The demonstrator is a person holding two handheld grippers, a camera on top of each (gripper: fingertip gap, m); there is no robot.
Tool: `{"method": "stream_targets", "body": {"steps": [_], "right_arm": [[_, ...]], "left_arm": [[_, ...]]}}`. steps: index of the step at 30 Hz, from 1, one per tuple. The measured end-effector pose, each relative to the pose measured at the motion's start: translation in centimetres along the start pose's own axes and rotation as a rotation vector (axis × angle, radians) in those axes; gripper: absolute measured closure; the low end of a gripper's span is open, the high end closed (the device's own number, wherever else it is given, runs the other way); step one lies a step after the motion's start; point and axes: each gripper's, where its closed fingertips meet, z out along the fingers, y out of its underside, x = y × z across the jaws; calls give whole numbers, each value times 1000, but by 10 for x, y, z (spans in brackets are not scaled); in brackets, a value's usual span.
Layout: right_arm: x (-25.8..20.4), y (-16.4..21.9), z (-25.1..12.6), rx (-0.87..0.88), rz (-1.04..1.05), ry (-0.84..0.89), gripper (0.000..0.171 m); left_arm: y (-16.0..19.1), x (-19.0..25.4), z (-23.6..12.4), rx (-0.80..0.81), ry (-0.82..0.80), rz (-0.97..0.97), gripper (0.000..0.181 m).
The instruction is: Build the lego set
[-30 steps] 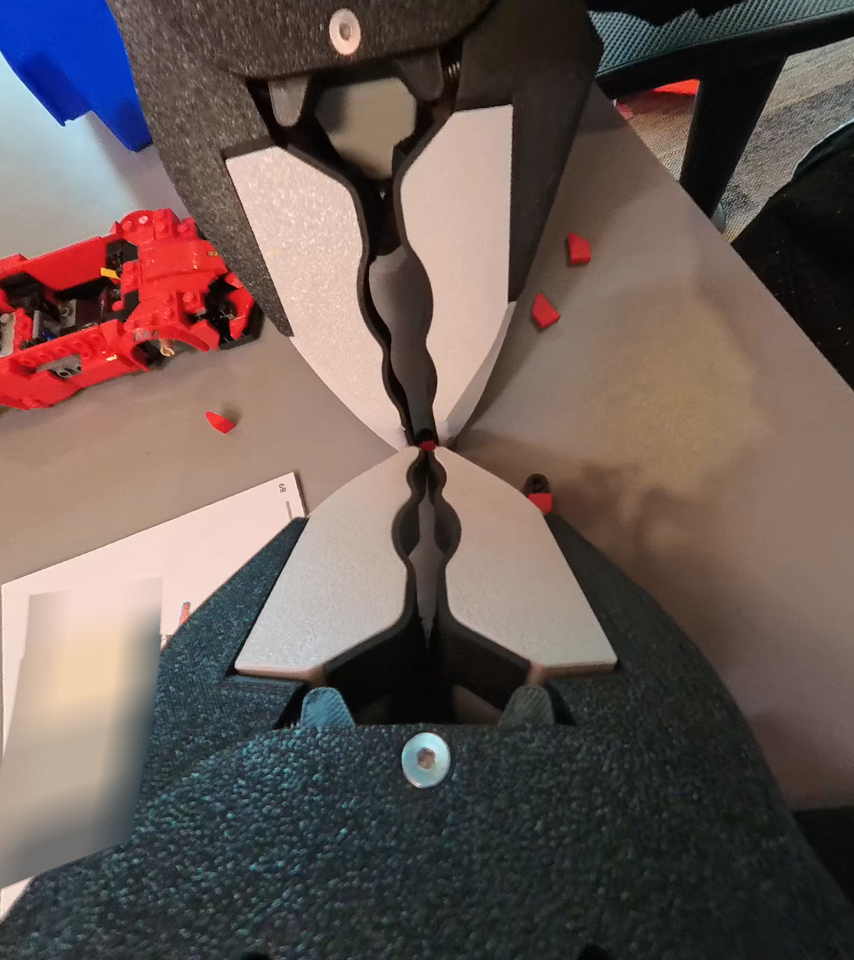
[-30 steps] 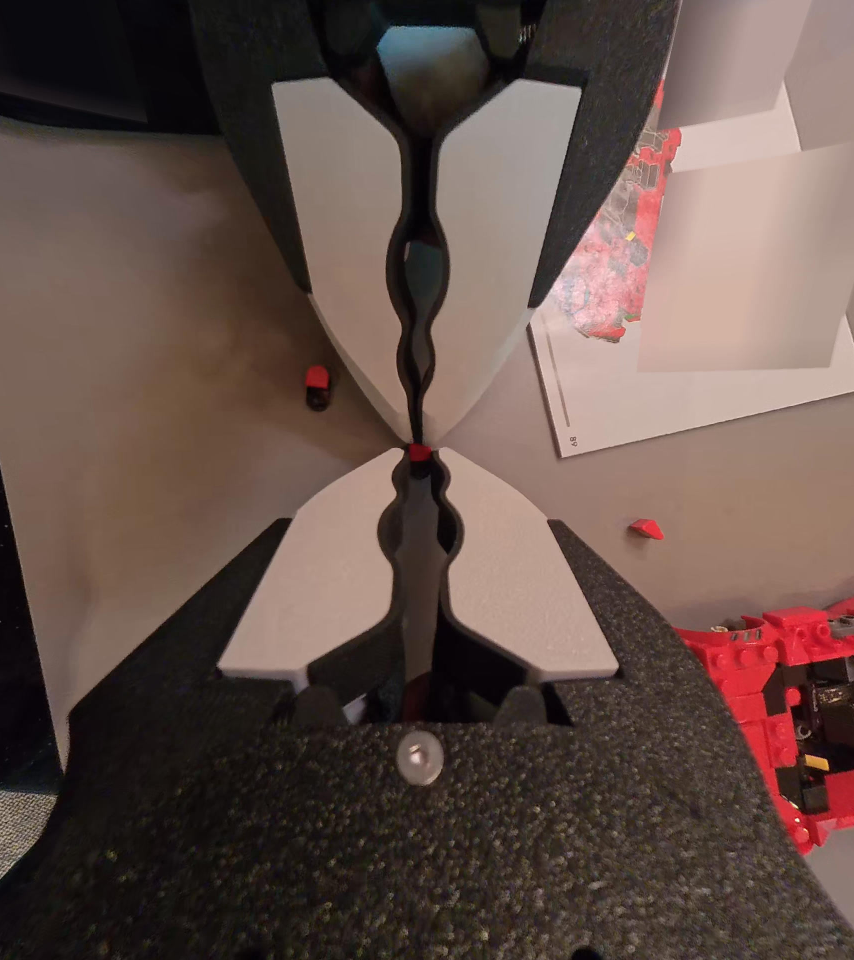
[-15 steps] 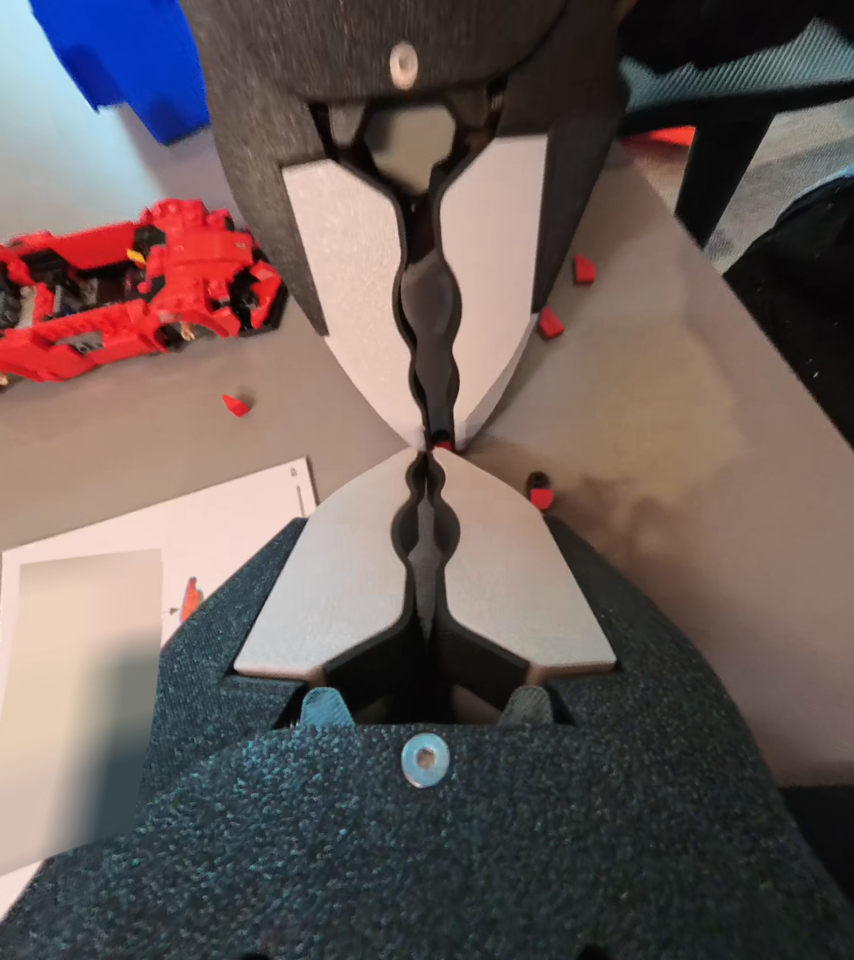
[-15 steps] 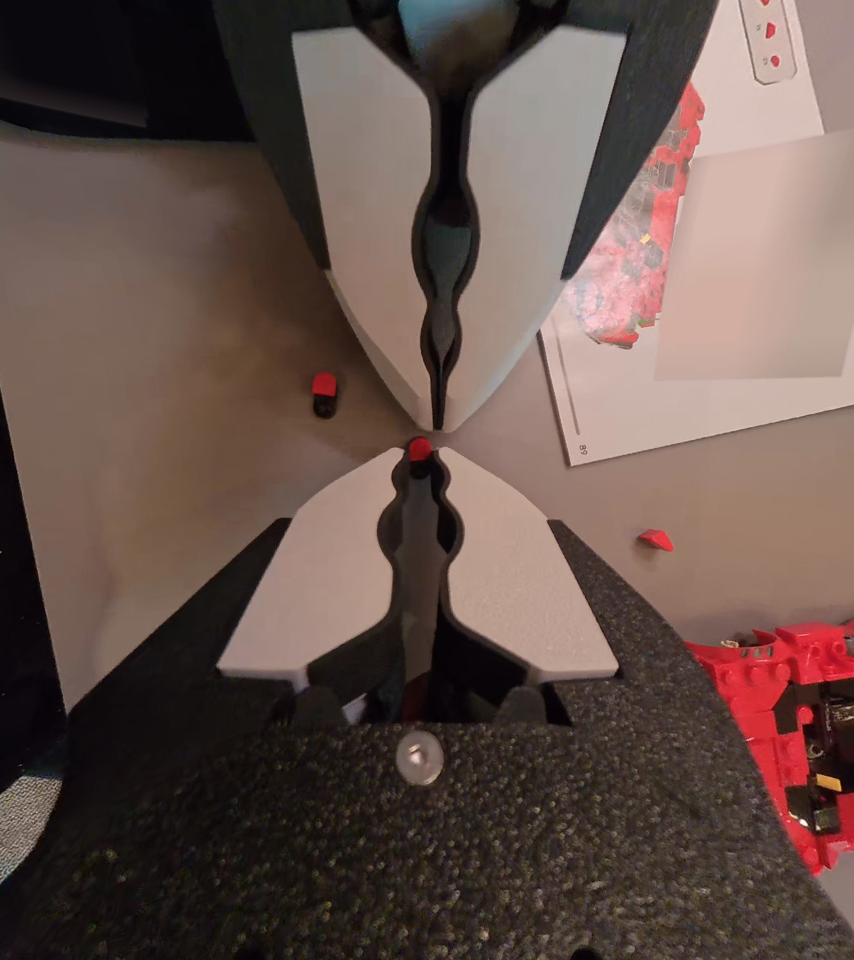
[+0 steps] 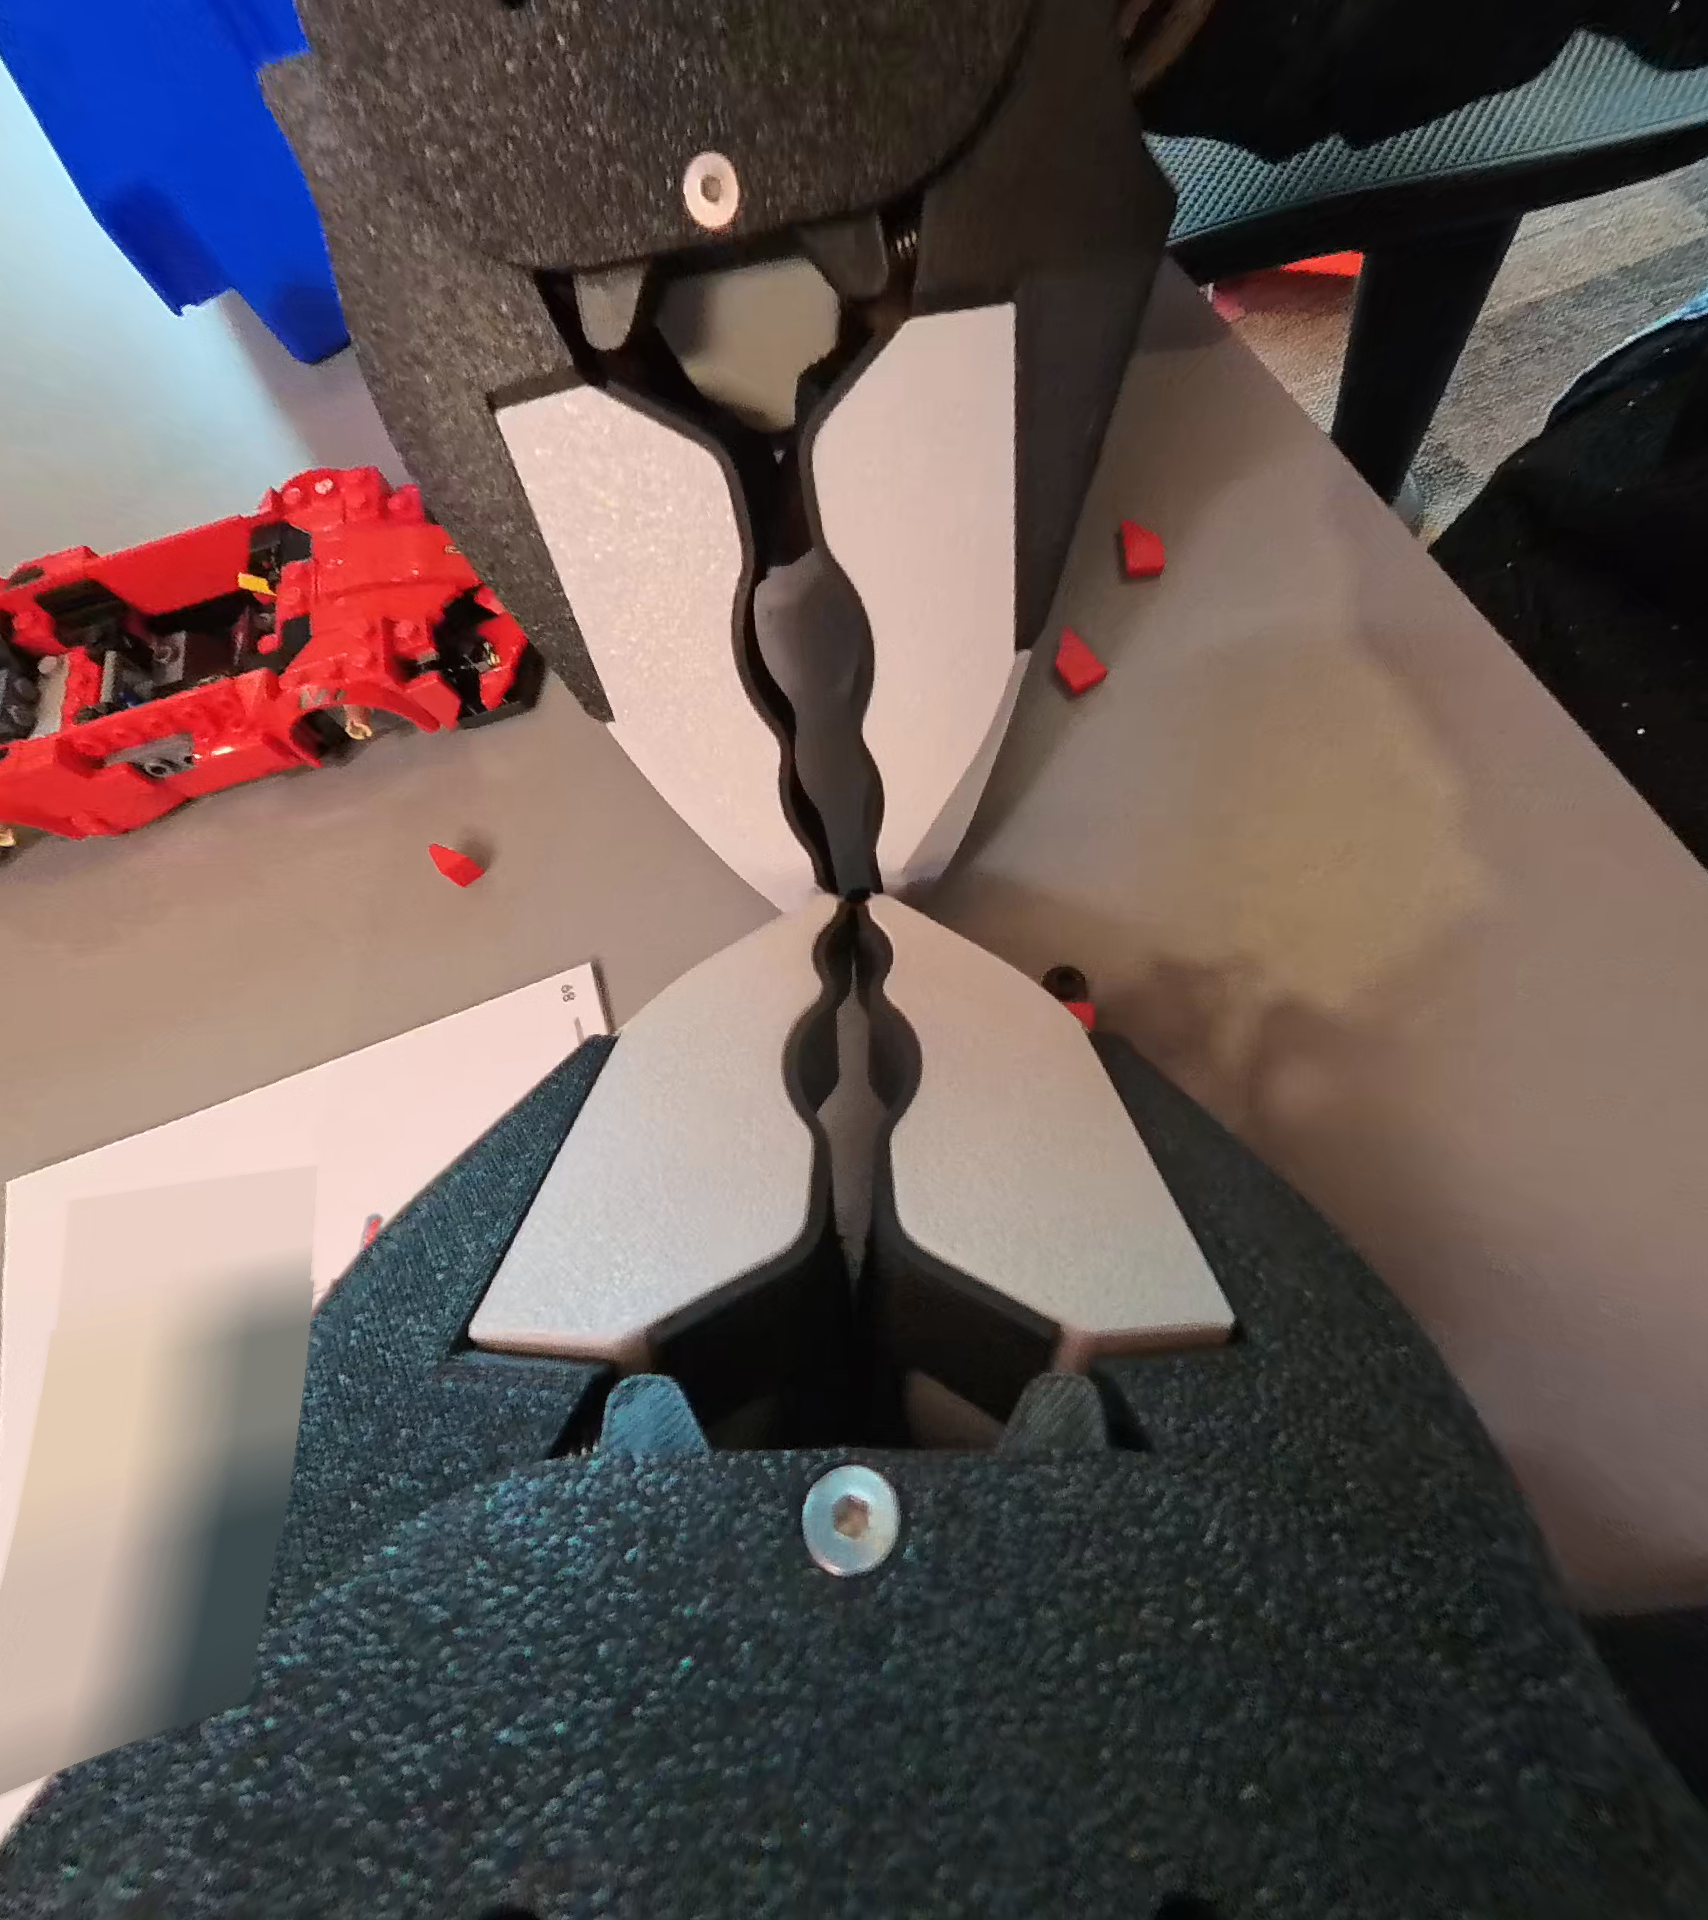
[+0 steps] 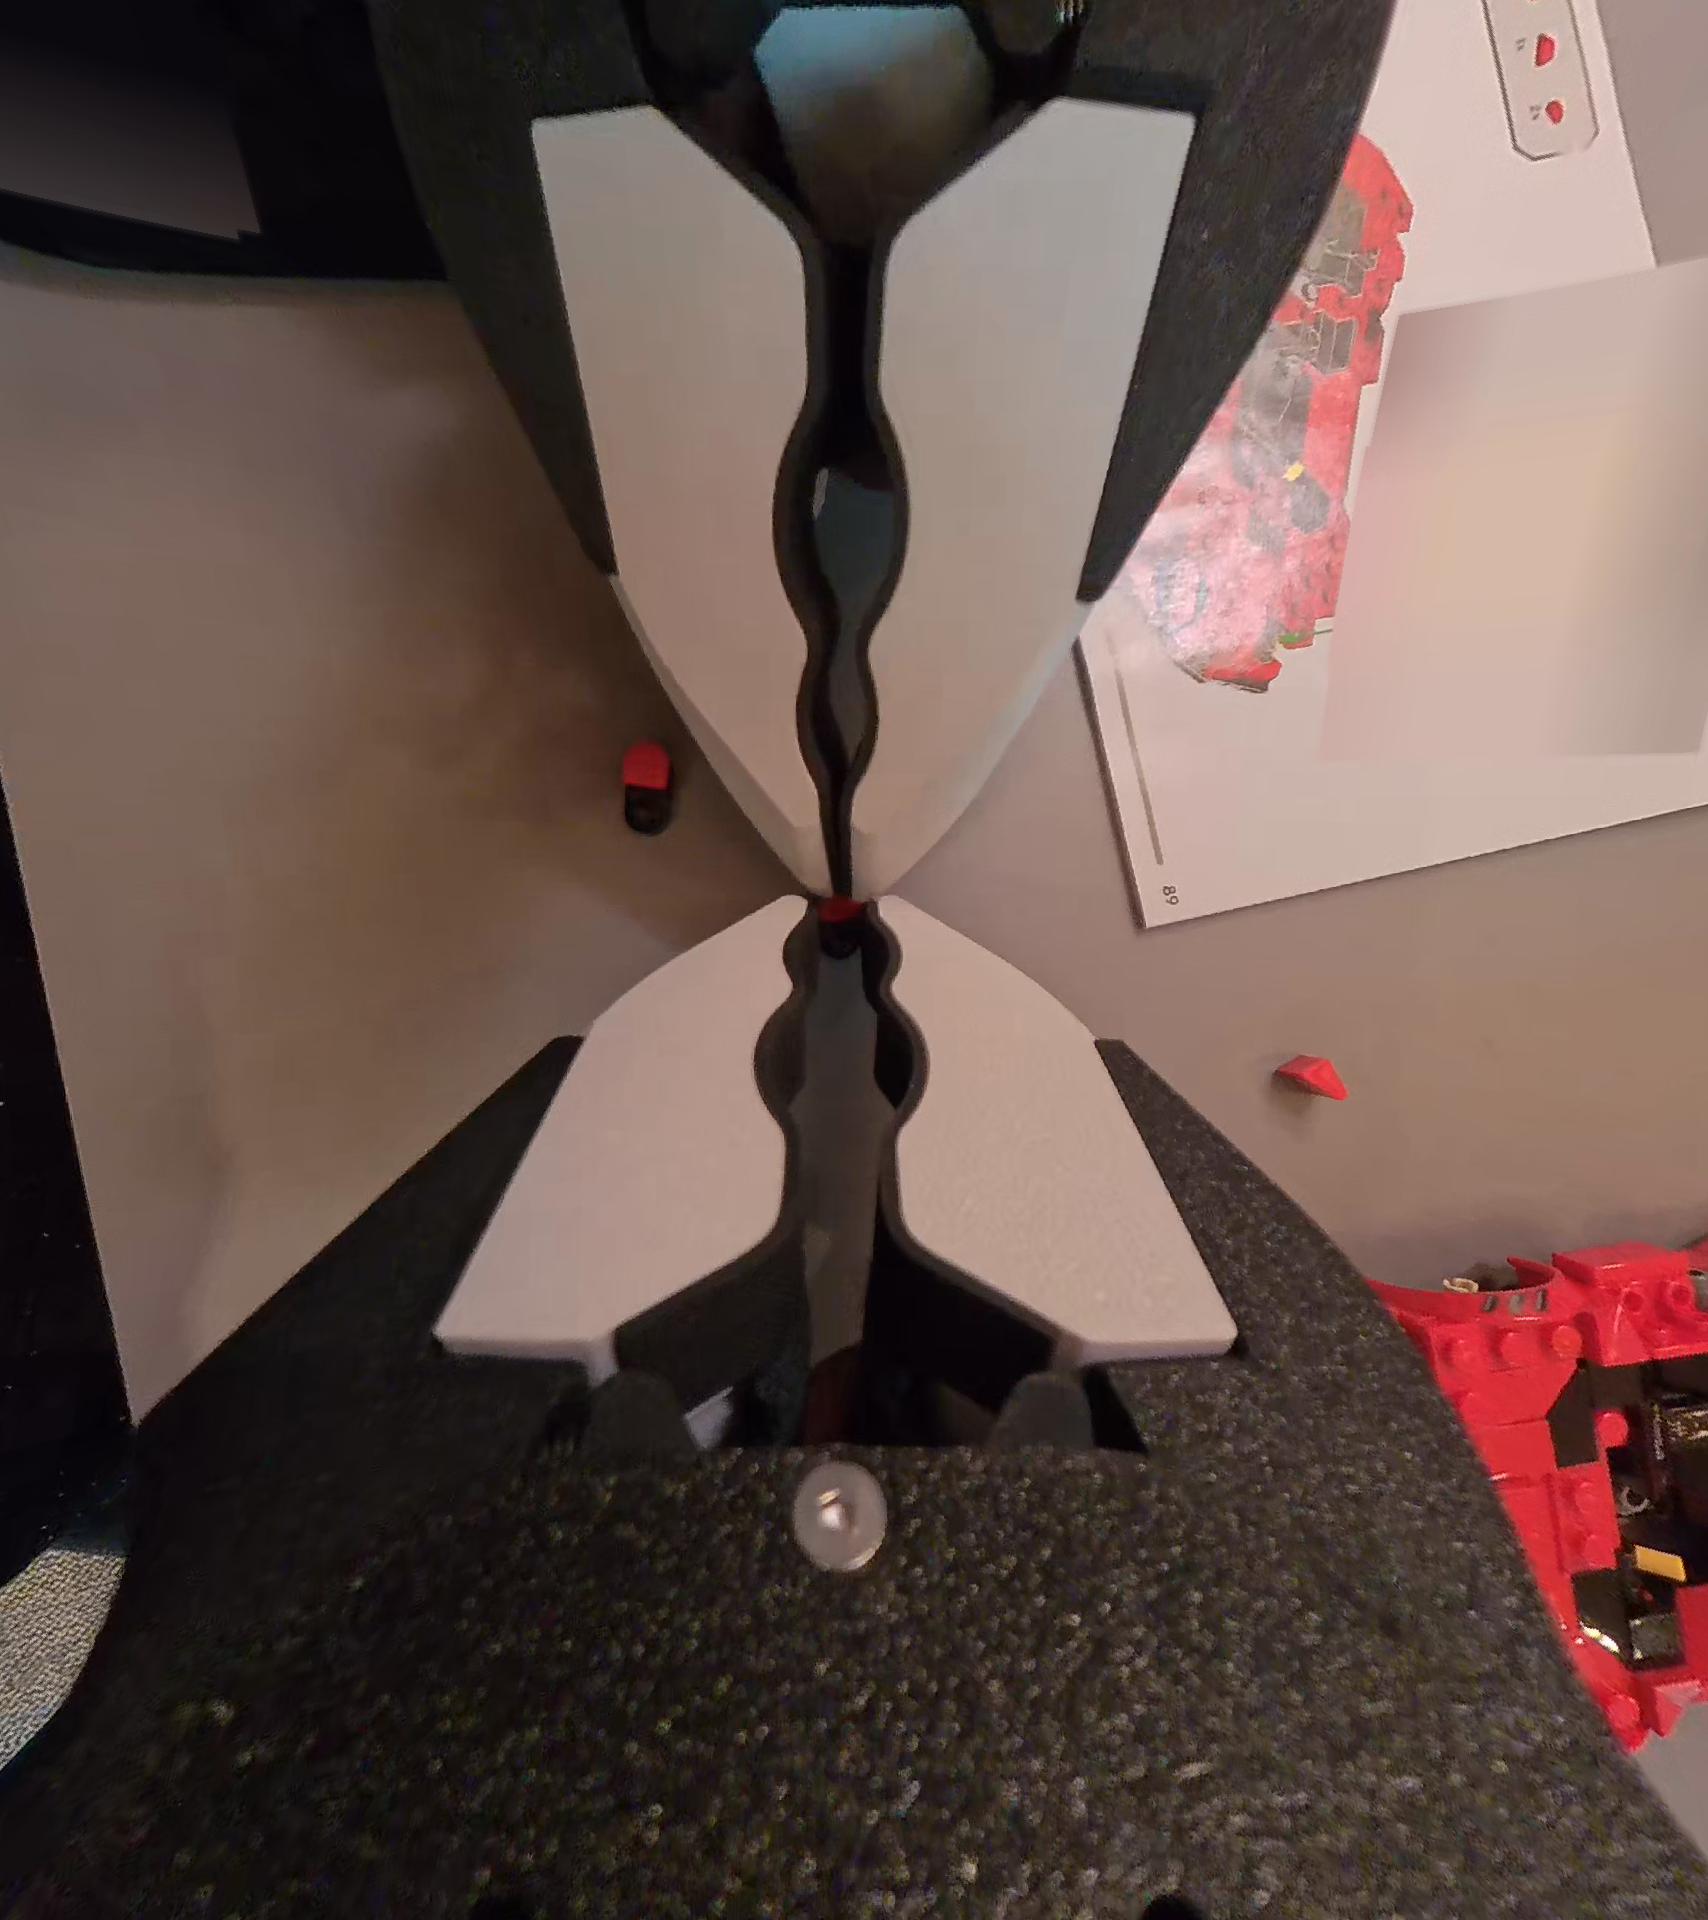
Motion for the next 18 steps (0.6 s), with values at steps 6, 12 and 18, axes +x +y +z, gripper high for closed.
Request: {"method": "stream_targets", "body": {"steps": [6,12,18], "right_arm": [[0,0,0,1,2,2,164],[0,1,2,-1,6,-3,163],[0,1,2,1,10,-7,163]], "left_arm": [[0,0,1,1,3,-4,181],[4,0,3,-32,7,-30,181],[5,1,3,-39,20,-78,181]]}}
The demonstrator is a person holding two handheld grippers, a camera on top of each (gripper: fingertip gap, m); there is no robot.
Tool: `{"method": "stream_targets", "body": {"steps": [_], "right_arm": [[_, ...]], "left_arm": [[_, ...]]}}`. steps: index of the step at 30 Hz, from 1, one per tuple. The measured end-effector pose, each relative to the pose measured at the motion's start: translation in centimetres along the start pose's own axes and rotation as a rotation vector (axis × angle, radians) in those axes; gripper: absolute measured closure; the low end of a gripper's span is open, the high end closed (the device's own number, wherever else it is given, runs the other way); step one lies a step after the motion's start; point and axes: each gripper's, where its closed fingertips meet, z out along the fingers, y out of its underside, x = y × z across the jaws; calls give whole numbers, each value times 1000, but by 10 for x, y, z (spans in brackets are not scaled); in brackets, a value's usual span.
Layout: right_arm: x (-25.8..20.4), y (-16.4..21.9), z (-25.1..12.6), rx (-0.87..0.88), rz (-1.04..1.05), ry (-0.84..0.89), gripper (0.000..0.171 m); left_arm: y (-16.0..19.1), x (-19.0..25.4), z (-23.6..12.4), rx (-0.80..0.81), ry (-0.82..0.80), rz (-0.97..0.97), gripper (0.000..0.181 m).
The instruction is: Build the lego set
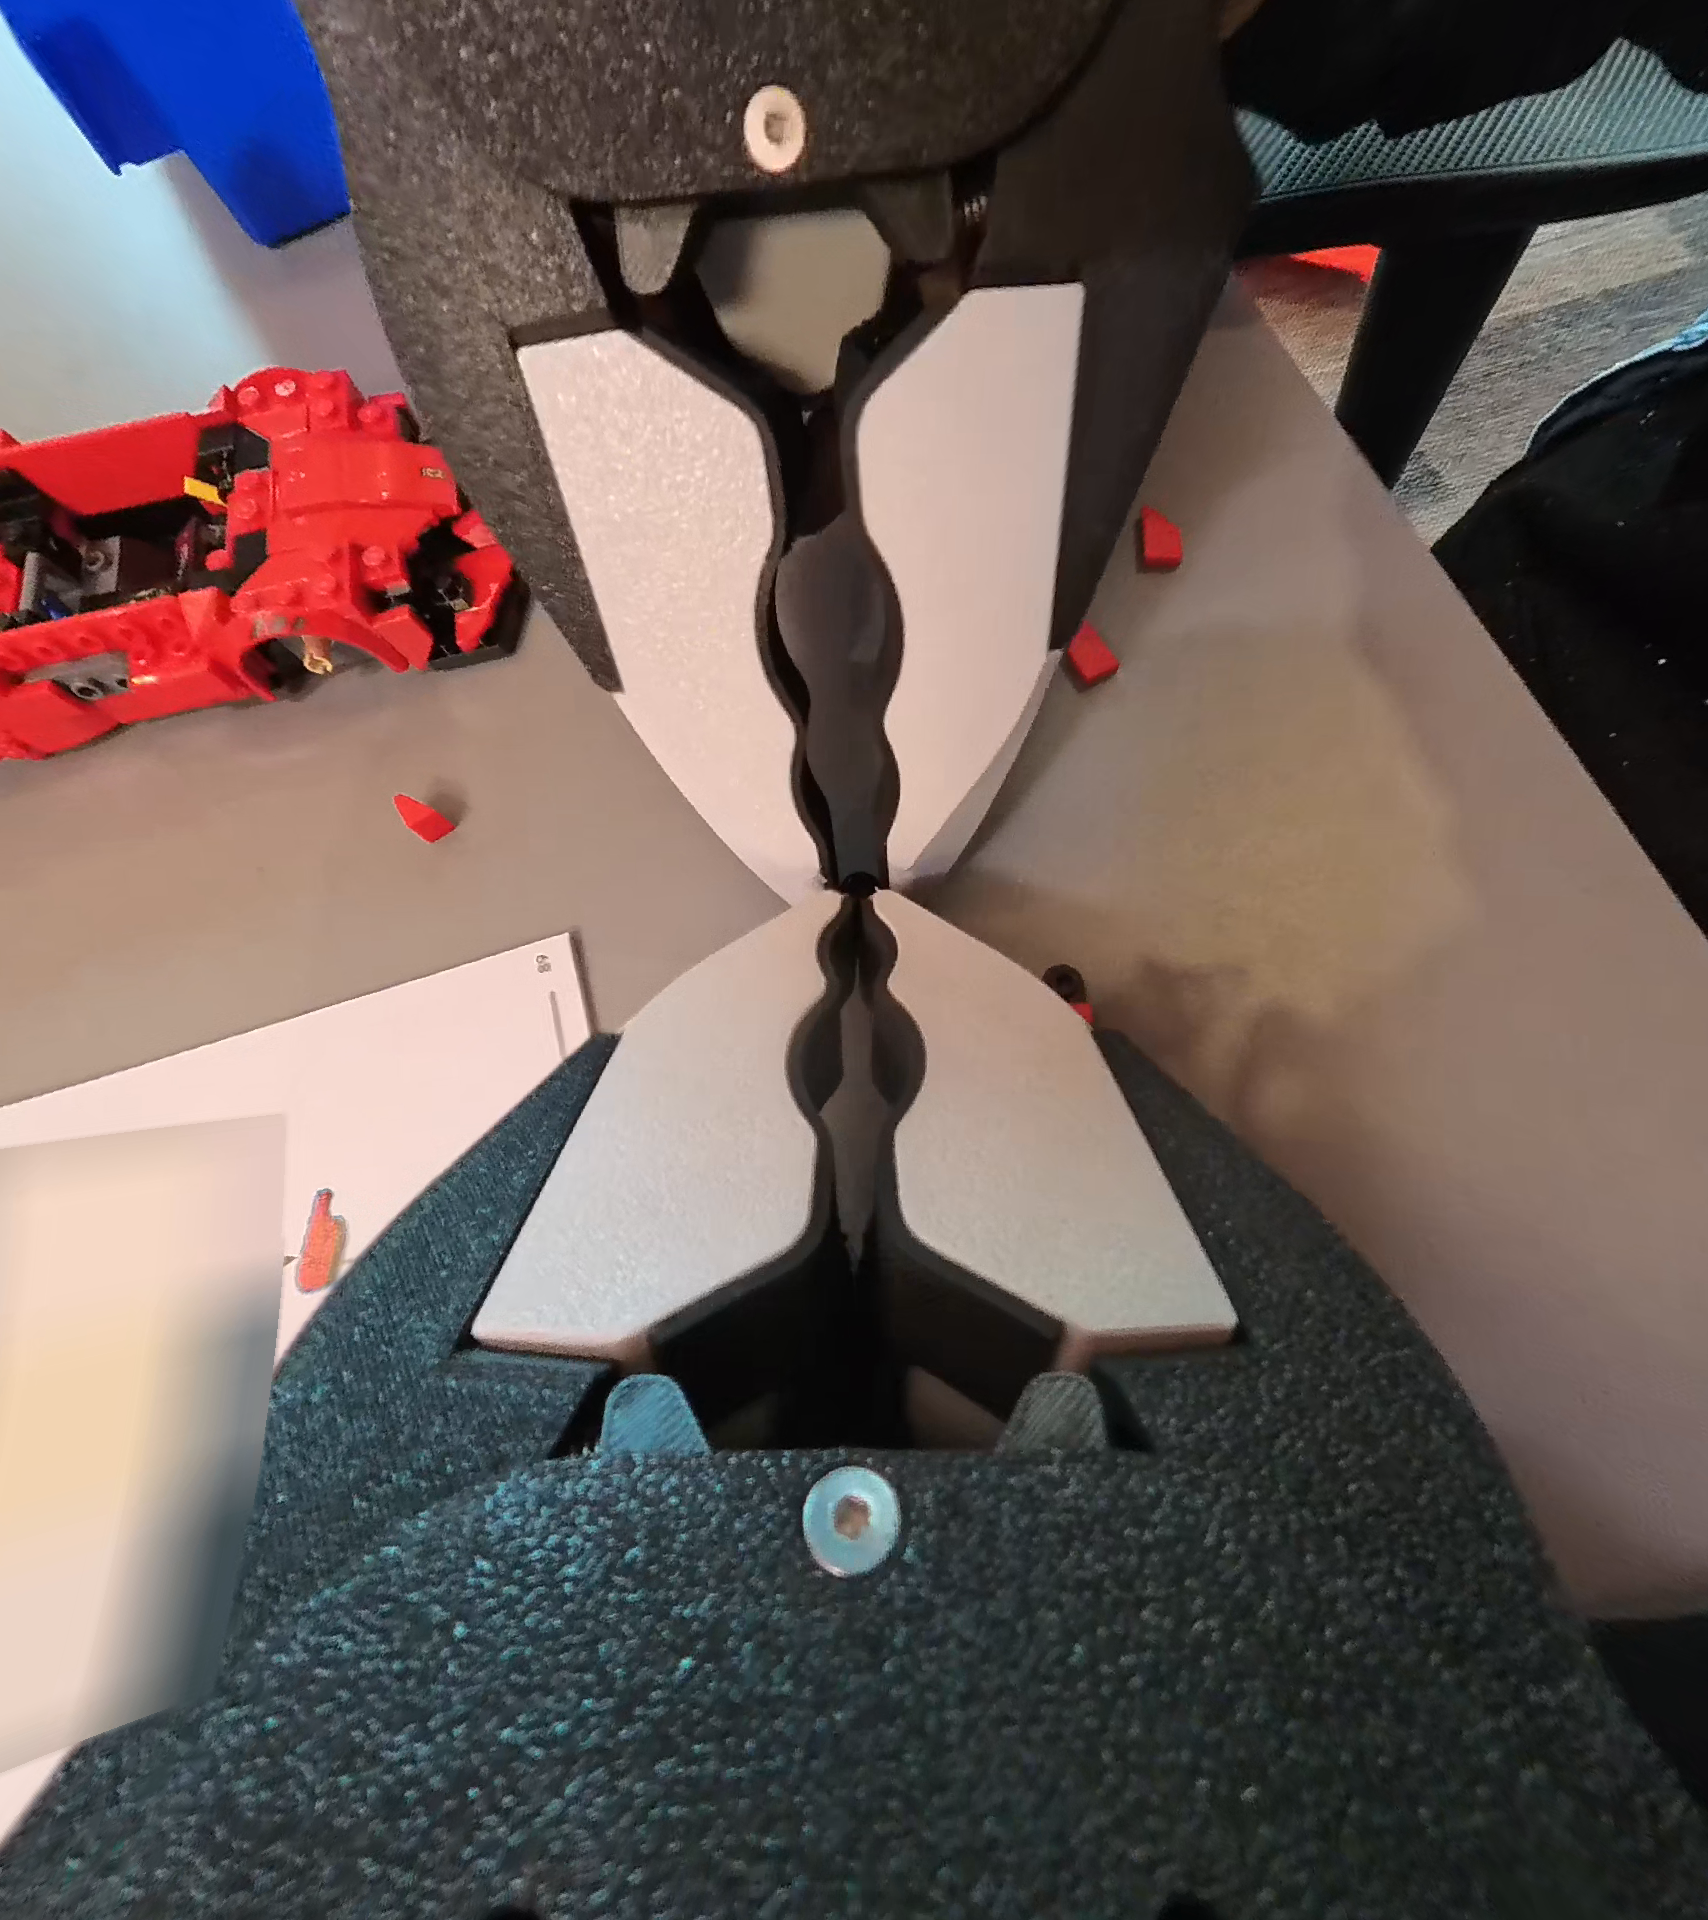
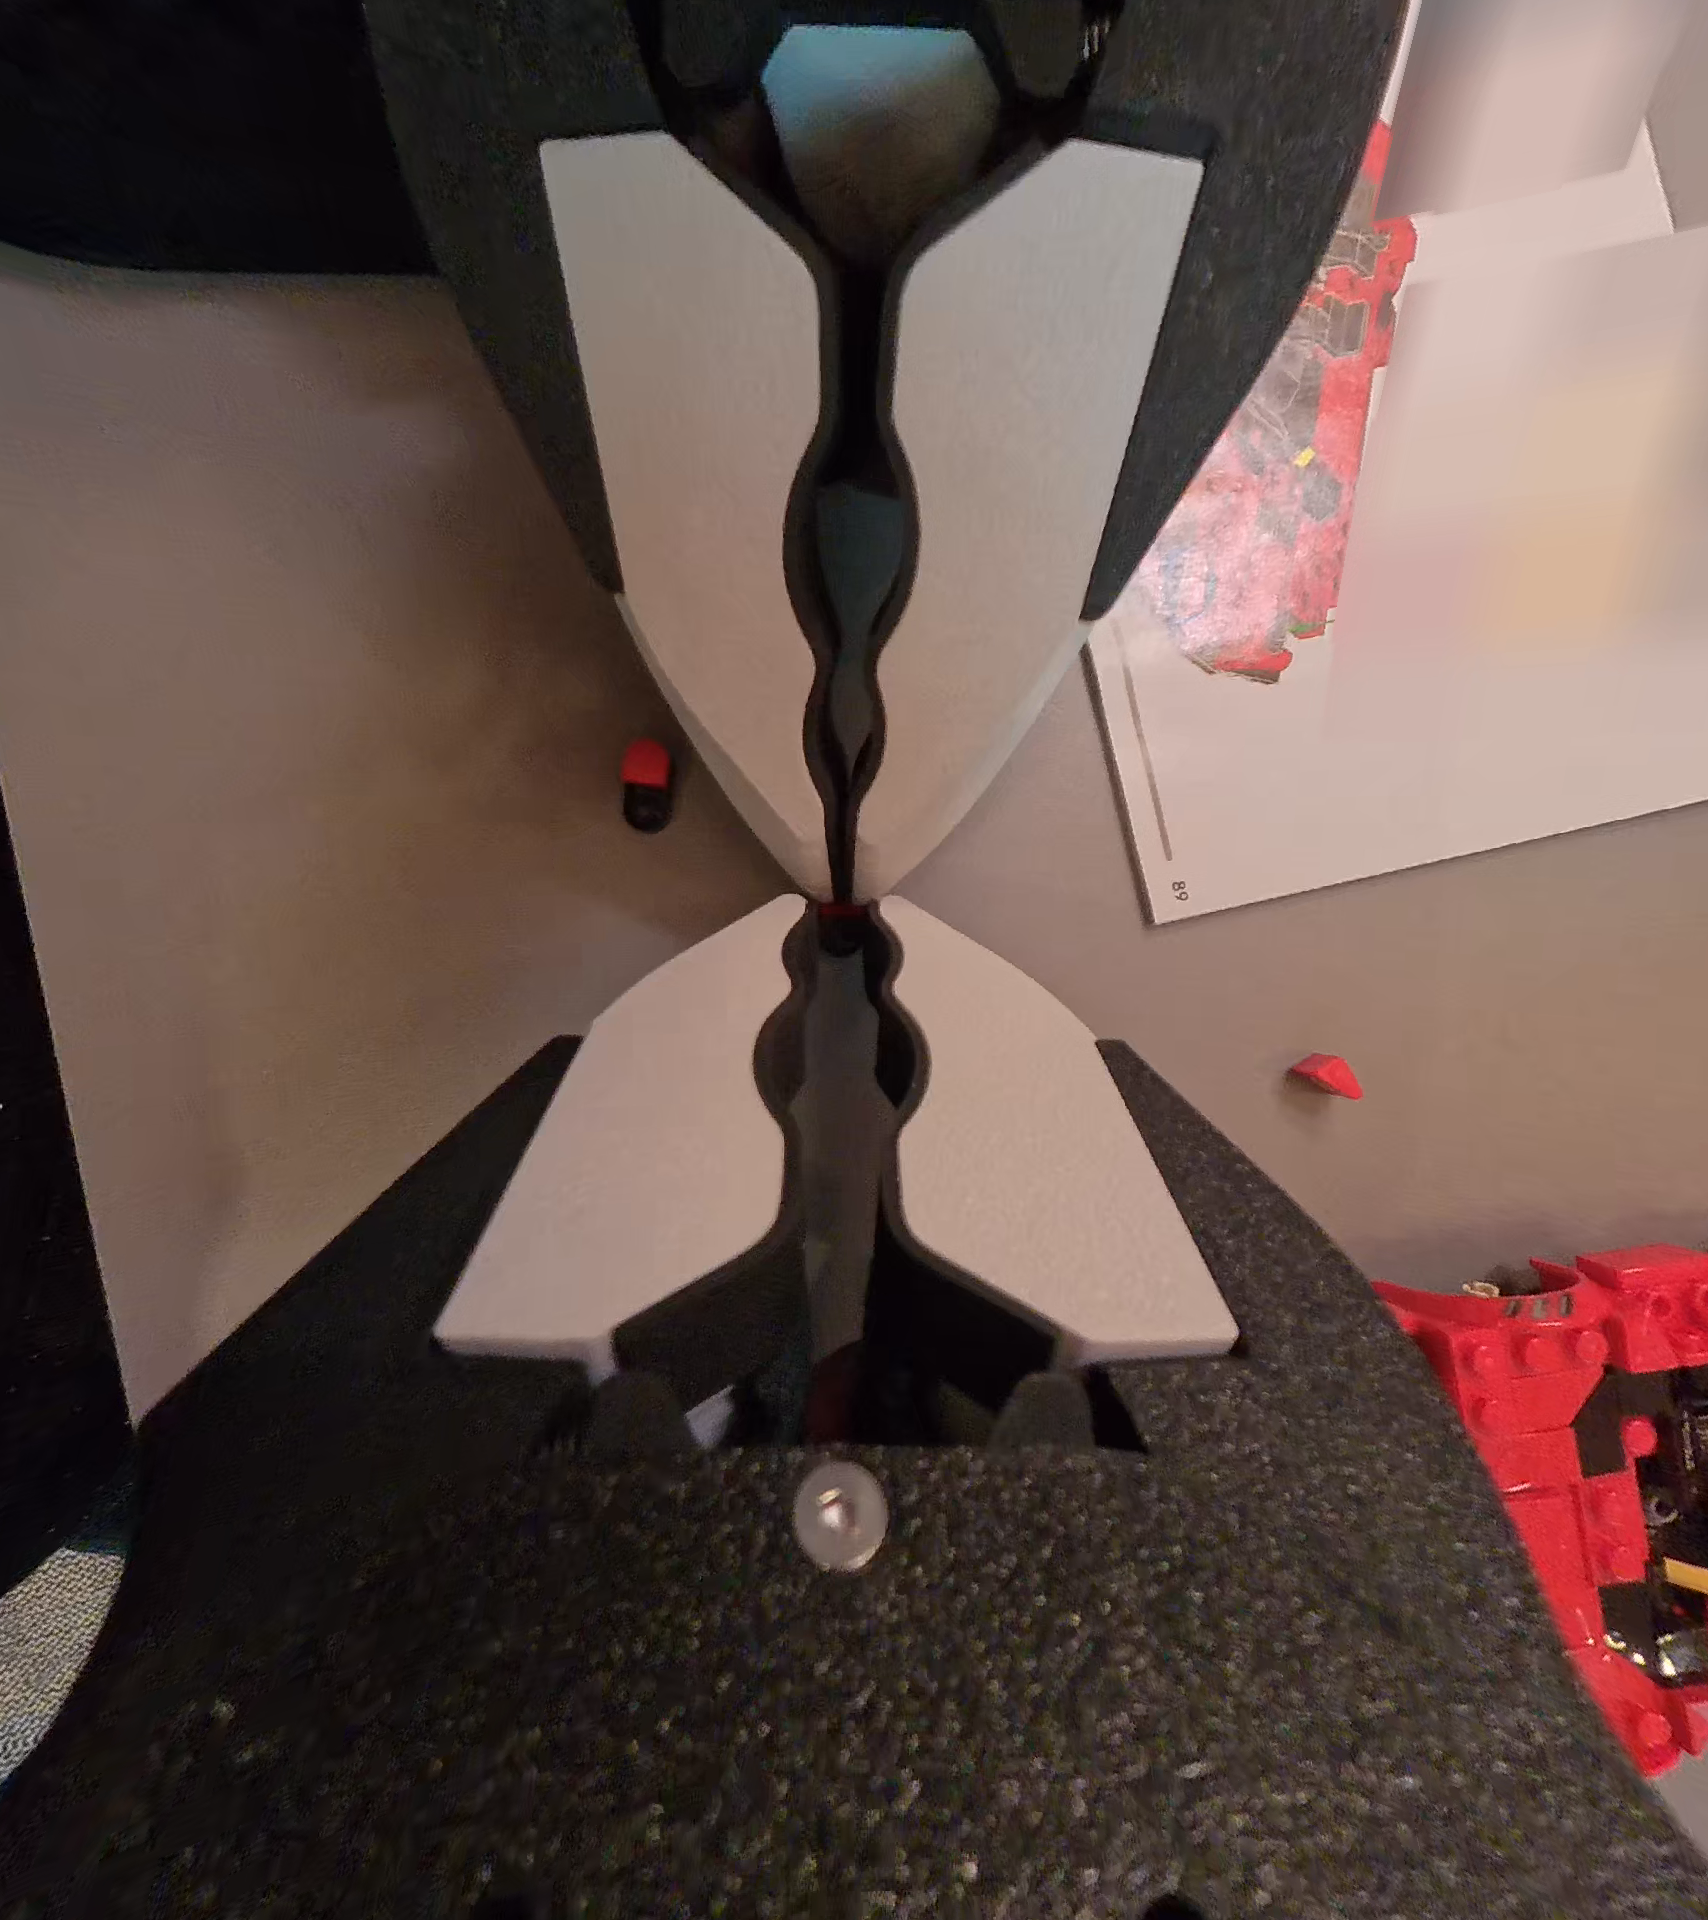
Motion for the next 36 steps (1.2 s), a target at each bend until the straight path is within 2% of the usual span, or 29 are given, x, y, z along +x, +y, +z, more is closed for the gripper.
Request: {"method": "stream_targets", "body": {"steps": [14,18,36], "right_arm": [[2,1,-1,34,27,-15,163],[2,1,-1,59,34,-18,163],[1,1,0,-10,-69,-62,164]], "left_arm": [[2,-2,2,-18,119,-232,181],[2,-2,2,-18,135,-245,180],[2,-1,0,-8,-18,11,179]]}}
